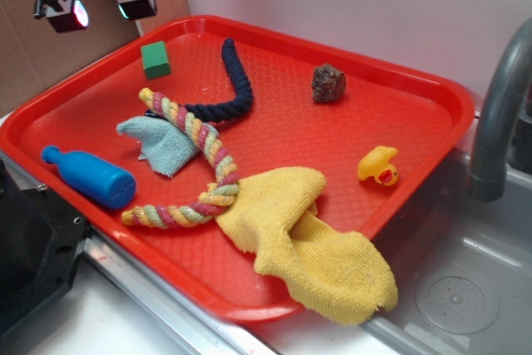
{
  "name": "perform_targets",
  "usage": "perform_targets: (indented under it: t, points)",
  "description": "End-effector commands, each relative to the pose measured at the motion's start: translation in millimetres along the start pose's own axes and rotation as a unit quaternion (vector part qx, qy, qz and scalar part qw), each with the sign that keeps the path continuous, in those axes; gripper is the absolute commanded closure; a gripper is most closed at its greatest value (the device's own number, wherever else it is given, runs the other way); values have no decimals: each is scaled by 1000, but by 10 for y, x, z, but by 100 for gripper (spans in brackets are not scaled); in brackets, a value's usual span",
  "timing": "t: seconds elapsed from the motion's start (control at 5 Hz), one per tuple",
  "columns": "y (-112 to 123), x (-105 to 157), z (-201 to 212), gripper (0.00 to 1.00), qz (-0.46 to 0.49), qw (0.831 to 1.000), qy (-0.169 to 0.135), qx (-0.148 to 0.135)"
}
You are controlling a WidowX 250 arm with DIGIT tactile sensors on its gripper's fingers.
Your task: Grab the green block.
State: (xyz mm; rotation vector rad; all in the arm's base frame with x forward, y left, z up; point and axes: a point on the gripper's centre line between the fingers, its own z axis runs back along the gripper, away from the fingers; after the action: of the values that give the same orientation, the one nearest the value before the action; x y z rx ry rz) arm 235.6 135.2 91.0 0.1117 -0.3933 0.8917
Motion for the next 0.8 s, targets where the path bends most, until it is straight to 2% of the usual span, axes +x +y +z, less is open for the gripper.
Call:
perform_targets:
  t: [0.0,0.4,0.6]
  points:
    - [70,-22,199,0,25,1000,0,-16]
    - [70,-22,199,0,25,1000,0,-16]
    - [-72,9,15,0,25,999,20,17]
